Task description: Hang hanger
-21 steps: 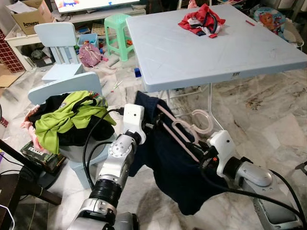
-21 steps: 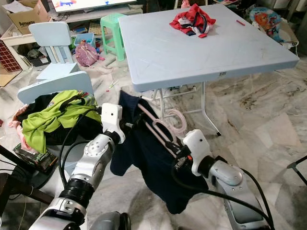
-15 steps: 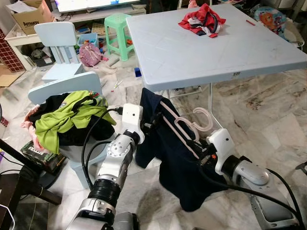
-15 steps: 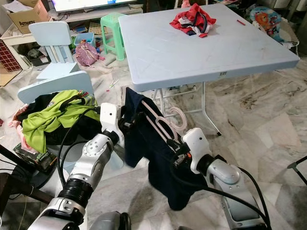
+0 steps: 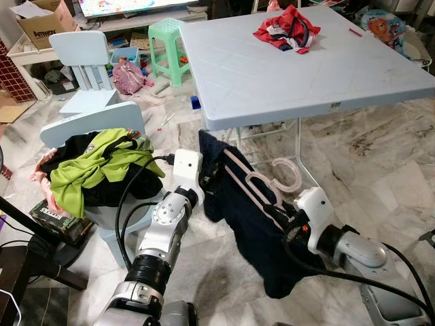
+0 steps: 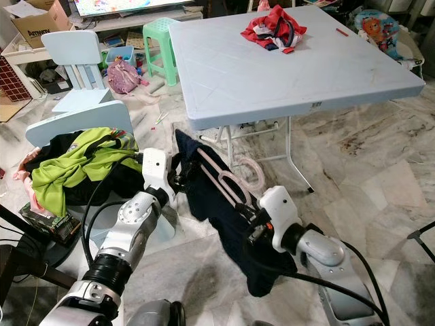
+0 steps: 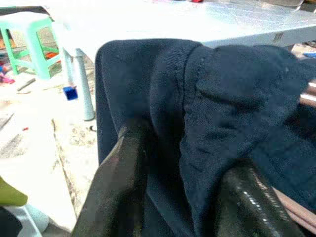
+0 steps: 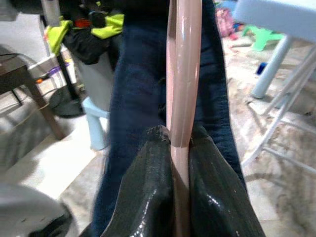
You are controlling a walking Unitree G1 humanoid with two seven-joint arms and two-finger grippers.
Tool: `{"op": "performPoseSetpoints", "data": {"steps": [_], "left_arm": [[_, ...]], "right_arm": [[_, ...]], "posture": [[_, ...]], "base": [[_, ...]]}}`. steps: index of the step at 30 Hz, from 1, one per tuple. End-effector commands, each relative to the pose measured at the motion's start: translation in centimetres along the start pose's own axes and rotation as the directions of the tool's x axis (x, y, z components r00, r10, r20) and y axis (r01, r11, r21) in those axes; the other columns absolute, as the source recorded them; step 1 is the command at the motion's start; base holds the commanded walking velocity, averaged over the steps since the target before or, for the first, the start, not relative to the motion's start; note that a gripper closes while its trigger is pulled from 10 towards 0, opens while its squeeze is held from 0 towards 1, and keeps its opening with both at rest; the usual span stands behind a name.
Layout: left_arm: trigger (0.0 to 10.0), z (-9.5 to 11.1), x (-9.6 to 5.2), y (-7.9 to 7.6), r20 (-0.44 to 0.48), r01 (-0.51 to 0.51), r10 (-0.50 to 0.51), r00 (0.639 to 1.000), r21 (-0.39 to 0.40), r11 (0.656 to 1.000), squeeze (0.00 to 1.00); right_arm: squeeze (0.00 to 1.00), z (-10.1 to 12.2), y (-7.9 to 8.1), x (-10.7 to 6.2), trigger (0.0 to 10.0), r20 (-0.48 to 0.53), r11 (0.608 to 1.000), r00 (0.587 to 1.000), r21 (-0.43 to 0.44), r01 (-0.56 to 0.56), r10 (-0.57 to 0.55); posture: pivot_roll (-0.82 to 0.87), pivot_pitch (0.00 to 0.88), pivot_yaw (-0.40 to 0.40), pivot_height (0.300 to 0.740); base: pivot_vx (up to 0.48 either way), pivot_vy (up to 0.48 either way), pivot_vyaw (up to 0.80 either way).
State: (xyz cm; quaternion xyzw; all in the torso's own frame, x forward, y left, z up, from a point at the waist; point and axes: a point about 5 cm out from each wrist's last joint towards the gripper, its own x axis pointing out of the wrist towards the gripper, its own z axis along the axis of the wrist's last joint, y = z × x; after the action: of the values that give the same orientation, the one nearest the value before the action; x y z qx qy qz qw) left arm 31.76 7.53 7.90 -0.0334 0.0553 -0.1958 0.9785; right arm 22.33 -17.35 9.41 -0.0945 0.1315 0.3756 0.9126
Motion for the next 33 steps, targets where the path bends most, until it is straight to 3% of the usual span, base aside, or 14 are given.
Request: {"op": "performPoseSetpoints", "data": {"steps": [1, 11, 16, 19, 29, 33], "left_arm": [[0.0, 0.4, 0.1, 0.8, 0.009, -0.039, 0.039, 0.999, 0.022, 0.999, 0.0], [0.0, -0.1, -0.1, 1.9, -0.012, -0.127, 0.128, 0.992, 0.063, 0.99, 0.0], [0.0, 0.3, -0.3, 2.6, 0.015, -0.172, 0.171, 0.985, 0.076, 0.982, 0.0], [0.0, 0.6, -0.3, 2.8, 0.032, -0.186, 0.184, 0.982, 0.074, 0.98, 0.0], [0.0, 0.9, -0.7, 4.6, 0.053, -0.297, 0.292, 0.955, 0.106, 0.949, 0.0], [0.0, 0.7, -0.9, 5.2, 0.037, -0.321, 0.319, 0.947, 0.096, 0.942, 0.0]], "right_arm": [[0.0, 1.1, 0.3, -0.1, 10.0, 0.043, 0.999, 0.998, -0.018, -0.037, 0.038], [0.0, 0.3, -0.1, -1.1, 10.0, -0.015, 0.997, 0.998, -0.049, -0.058, 0.058], [0.0, -0.8, -2.3, -1.2, 10.0, -0.088, 0.987, 0.99, -0.13, 0.099, -0.111], [0.0, -1.2, -3.1, -1.1, 10.0, -0.102, 0.979, 0.98, -0.135, 0.155, -0.17], [0.0, -3.7, -3.2, -3.1, 10.0, -0.219, 0.971, 0.968, -0.228, 0.076, -0.127], [0.0, -3.6, -2.9, -4.7, 10.0, -0.216, 0.983, 0.976, -0.186, -0.009, -0.032]], "posture": [[-0.08, 0.0, 0.043, 0.74], [-0.09, 0.0, 0.042, 0.74], [-0.08, 0.0, 0.04, 0.74], [-0.08, 0.0, 0.04, 0.74], [-0.08, 0.0, 0.036, 0.74], [-0.09, 0.0, 0.04, 0.74]], "base": [[0.0, 0.0, 0.0], [0.0, 0.0, 0.0], [0.0, 0.0, 0.0], [0.0, 0.0, 0.0], [0.0, 0.0, 0.0], [0.0, 0.0, 0.0]]}}
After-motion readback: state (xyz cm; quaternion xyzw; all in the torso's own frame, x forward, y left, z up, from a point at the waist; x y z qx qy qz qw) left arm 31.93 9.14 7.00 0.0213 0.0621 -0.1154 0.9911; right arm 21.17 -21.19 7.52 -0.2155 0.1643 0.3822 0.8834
